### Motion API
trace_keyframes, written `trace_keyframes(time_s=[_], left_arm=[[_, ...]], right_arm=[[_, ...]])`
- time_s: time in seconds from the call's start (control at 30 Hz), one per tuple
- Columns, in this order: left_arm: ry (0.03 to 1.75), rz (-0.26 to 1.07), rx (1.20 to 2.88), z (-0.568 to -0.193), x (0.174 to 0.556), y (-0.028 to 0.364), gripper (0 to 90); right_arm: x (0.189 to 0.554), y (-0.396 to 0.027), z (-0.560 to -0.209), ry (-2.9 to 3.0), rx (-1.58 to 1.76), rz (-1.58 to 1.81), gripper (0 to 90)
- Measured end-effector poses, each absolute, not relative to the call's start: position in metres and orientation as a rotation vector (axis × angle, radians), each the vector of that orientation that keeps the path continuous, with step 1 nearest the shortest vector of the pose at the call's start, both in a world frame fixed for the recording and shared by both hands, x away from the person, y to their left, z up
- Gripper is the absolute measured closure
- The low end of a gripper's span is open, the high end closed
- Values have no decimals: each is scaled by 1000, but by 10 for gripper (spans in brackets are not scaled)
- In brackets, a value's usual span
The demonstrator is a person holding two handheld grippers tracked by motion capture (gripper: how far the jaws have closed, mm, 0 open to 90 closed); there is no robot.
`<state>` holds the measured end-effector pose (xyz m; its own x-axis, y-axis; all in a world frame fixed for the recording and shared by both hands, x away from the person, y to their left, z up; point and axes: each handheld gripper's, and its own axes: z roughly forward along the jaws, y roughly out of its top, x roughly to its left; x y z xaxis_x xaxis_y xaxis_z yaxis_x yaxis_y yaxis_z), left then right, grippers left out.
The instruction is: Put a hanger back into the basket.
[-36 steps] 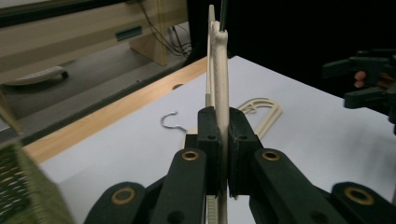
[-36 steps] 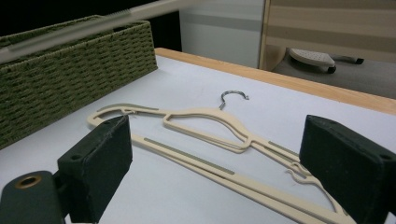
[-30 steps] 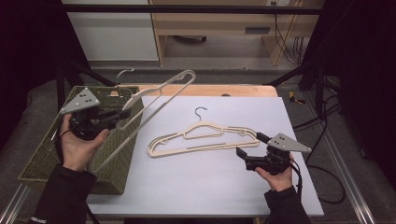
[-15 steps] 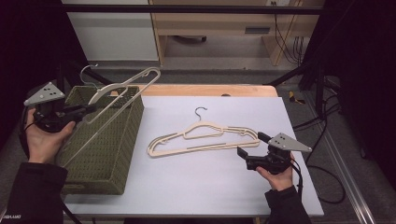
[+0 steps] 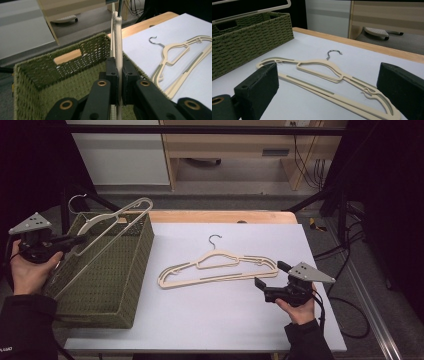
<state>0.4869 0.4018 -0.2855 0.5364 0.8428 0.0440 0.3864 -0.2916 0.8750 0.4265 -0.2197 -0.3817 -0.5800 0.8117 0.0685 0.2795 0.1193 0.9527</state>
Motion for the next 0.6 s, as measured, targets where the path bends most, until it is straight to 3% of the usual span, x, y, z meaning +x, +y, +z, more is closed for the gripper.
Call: trace_keyframes(time_s=[0.6], left_arm=[[1071,574,1924,-320,489,431,858]], right_arm=[[427,-220,-381,1923,1050,1467,42]])
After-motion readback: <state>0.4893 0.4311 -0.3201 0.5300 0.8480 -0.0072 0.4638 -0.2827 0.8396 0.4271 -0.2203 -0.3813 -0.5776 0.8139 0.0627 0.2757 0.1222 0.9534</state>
